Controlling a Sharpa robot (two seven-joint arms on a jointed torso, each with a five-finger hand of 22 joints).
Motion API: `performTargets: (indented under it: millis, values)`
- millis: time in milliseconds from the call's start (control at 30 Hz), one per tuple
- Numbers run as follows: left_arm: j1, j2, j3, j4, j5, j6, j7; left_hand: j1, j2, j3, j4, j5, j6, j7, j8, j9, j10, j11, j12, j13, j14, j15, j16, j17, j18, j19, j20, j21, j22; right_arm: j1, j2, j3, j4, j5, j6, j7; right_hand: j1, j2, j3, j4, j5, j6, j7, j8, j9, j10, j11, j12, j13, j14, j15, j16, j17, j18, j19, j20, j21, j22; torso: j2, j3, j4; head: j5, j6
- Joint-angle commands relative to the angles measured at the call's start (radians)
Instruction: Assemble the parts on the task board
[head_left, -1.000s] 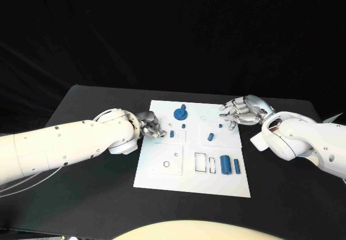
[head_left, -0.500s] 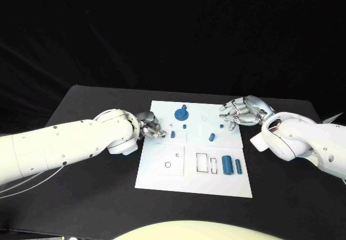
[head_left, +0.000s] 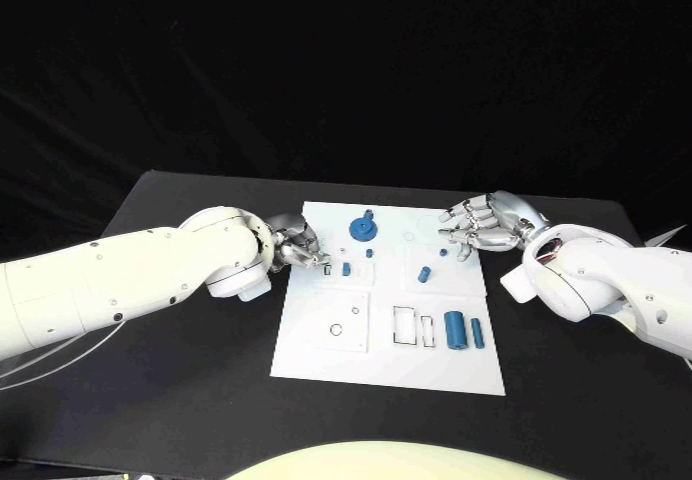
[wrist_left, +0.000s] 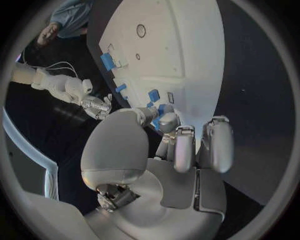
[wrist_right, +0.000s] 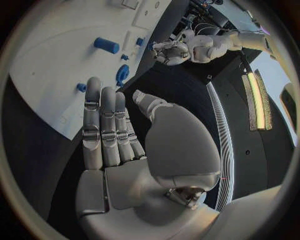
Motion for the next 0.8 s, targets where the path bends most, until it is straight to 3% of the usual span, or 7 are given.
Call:
performTargets:
  millis: [33,333,633,800]
  values:
    - [0.011,-0.002,0.003,0.003,0.018,0.083,-0.005,-0.006,0.000,0.138,-0.134,0.000,-0.004,-0.003,0.003,0.001,0.009,0.001,-0.003,0.000,0.104,-0.002,0.003,0.263,0.014,0.000,-0.001,0.001,0.046,-0.001,0.001,0.000,0.000,-0.002,0.014,0.012,-0.008,-0.002,0.001,0.005,0.005,-0.009,0.002,0.004,-0.001,0.005,0.003,-0.004,-0.001,0.005,0.002,-0.005,-0.001,0.003,-0.004,0.002,0.001,-0.001,0.000,0.0006,-0.0008,0.001,0.002]
    - [0.040,0.011,0.006,-0.027,0.068,0.215,-0.024,-0.007,0.000,0.146,-0.140,0.000,-0.004,-0.002,0.003,0.000,0.008,0.002,-0.005,-0.003,0.104,-0.002,0.003,0.263,0.014,-0.002,0.000,-0.001,0.044,-0.001,0.002,0.000,0.000,-0.002,0.012,0.012,-0.008,-0.002,0.001,0.005,0.005,-0.009,0.002,0.004,-0.001,0.005,0.003,-0.004,-0.001,0.005,0.002,-0.005,-0.001,0.003,-0.004,0.002,0.001,-0.001,0.001,0.0001,-0.0005,-0.001,0.003]
    - [0.076,0.081,0.005,-0.141,0.167,0.344,-0.055,-0.012,0.007,0.152,-0.142,-0.001,-0.006,0.000,0.003,0.000,0.009,0.004,-0.003,0.000,0.104,0.000,0.003,0.263,0.015,-0.004,0.001,-0.002,0.042,-0.001,0.005,0.000,-0.001,-0.002,0.012,0.013,-0.008,-0.002,0.001,0.005,0.005,-0.009,0.002,0.004,-0.001,0.005,0.003,-0.004,-0.001,0.005,0.002,-0.005,-0.001,0.003,-0.004,0.002,0.001,-0.001,0.001,-0.0009,-0.0002,0.001,0.002]
    - [0.092,0.123,0.003,-0.182,0.177,0.364,-0.071,-0.013,0.008,0.152,-0.144,-0.001,-0.006,0.000,0.003,0.000,0.014,0.004,0.003,0.009,0.104,0.000,0.003,0.263,0.014,-0.003,0.001,-0.002,0.043,-0.001,0.007,0.000,-0.001,-0.002,0.011,0.013,-0.008,-0.002,0.001,0.005,0.005,-0.009,0.002,0.004,-0.001,0.005,0.003,-0.004,-0.001,0.005,0.002,-0.005,-0.001,0.003,-0.004,0.002,0.001,-0.001,0.001,-0.0005,0.0000,0.002,0.002]
